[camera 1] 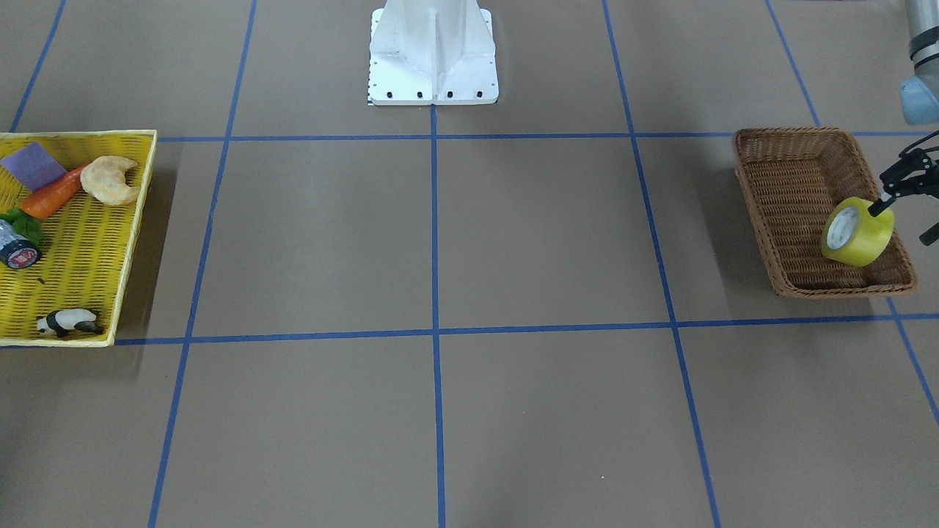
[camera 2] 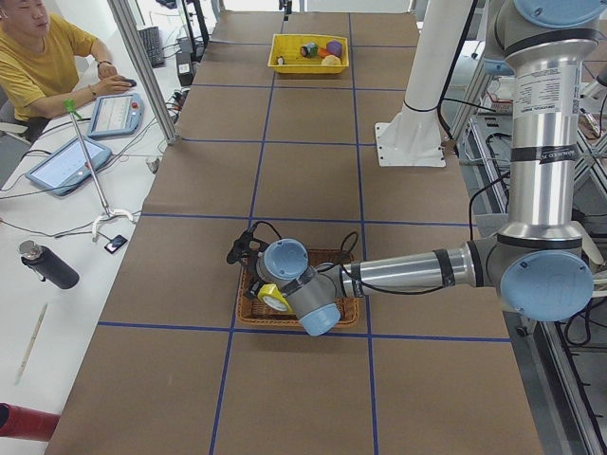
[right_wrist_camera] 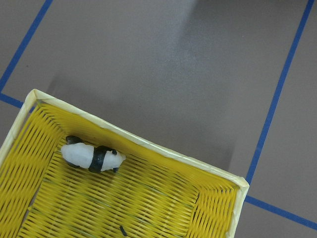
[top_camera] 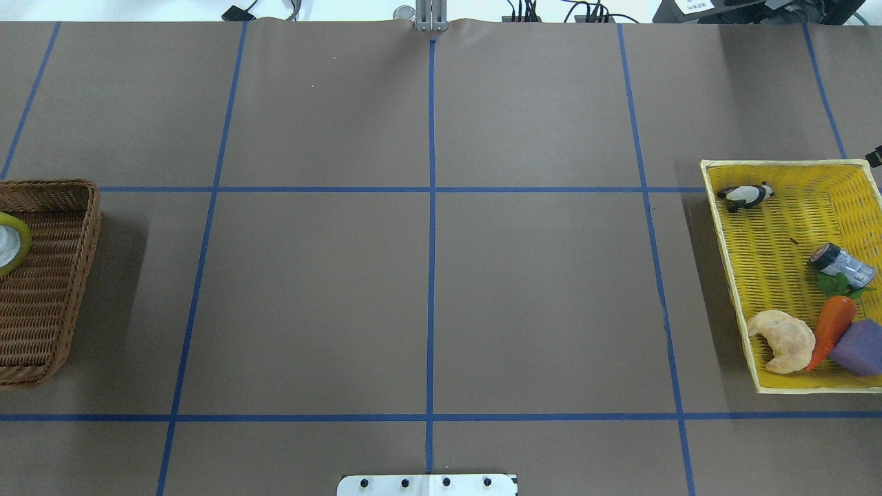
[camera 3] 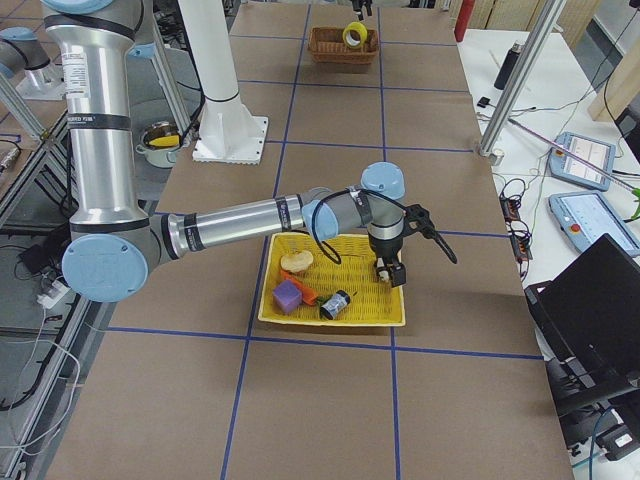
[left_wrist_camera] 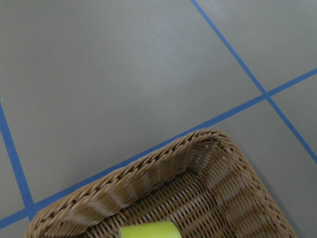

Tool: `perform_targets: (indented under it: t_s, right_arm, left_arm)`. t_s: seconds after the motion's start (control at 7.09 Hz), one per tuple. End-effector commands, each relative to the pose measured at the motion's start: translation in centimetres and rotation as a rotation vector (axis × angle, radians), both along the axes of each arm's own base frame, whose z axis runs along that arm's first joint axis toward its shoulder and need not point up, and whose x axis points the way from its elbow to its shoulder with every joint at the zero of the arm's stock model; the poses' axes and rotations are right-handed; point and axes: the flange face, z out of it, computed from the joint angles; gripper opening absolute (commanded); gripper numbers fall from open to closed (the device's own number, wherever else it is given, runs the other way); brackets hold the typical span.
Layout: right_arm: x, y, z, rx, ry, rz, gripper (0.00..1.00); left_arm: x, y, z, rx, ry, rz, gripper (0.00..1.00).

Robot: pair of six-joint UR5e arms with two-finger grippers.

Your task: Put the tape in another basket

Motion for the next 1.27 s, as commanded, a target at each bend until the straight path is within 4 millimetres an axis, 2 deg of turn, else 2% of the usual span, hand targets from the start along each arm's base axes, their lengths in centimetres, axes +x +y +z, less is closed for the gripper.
perform_targets:
  t_s: [0.0, 0.28, 0.56, 0.71, 0.85, 0.99, 1.13]
  right_arm:
    - [0.8, 0.0, 0.8, -0.015, 0.004, 0.015, 1.0]
    - [1.2, 0.0, 1.0, -0.019, 0.005, 0.023, 1.0]
    - [1.4, 0.0, 1.5, -0.028, 0.006, 0.024, 1.0]
    - [1.4, 0.0, 1.6, -0.029, 0.006, 0.025, 1.0]
    - [1.5, 0.0, 1.8, -0.037, 0.008, 0.023, 1.0]
    - [1.5, 0.1, 1.9, -0.04, 0.009, 0.022, 1.0]
    - [1.5, 0.6, 2.6, -0.054, 0.01, 0.022, 1.0]
  left_arm:
    - [-2.1, -0.7, 0.7, -0.019, -0.037, -0.021, 0.98]
    - [-6.6, -2.0, 3.3, -0.029, -0.226, -0.039, 0.98]
    - [-9.5, -3.9, 4.1, -0.052, -0.37, 0.006, 0.98]
    - [-10.8, -4.7, 3.4, -0.099, -0.391, 0.026, 0.98]
    - [-12.1, -4.5, 2.8, -0.166, -0.471, 0.025, 0.98]
    - [-13.3, -3.5, 2.9, -0.294, -0.539, 0.025, 0.98]
    - [-13.2, -2.9, 3.5, -0.477, -0.515, 0.082, 0.98]
